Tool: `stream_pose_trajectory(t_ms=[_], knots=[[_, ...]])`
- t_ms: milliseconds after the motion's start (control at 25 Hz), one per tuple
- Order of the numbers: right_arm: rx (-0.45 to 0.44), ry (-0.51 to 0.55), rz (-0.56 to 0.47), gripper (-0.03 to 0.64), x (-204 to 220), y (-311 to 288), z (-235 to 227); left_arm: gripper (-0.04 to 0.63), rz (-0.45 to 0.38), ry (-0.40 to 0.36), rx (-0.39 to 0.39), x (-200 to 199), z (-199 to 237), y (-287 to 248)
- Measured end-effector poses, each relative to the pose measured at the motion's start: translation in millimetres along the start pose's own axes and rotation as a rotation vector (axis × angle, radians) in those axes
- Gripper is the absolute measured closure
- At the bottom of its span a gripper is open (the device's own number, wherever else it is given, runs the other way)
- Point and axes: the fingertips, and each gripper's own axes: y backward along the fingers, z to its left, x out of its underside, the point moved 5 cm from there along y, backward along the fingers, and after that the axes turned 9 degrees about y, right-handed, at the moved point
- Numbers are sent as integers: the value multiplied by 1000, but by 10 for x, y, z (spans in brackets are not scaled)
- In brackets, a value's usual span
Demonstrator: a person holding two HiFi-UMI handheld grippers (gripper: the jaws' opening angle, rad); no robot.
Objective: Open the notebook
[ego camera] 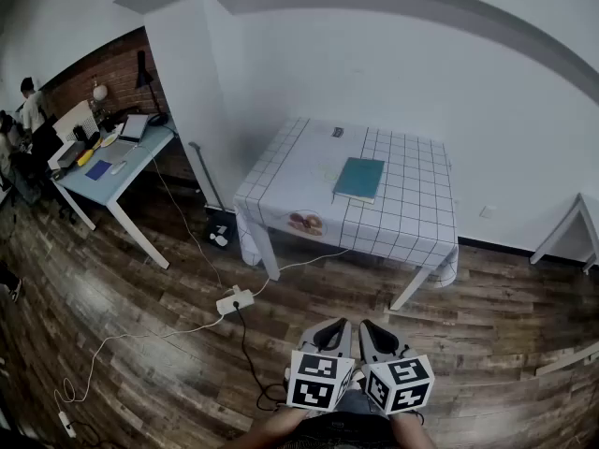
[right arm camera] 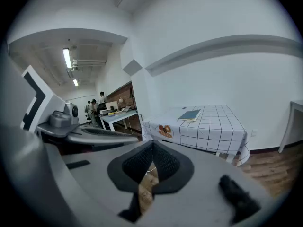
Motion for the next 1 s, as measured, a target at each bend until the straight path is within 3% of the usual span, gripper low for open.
stream_pose_trajectory(t_ms=[480, 1000], knots=[[4, -34, 16, 604, 30, -90, -65, 584, 20, -3, 11, -2, 42, -62], [-40, -69, 32, 604, -65, -700, -586, 584, 76, -11, -22, -278, 221, -742]])
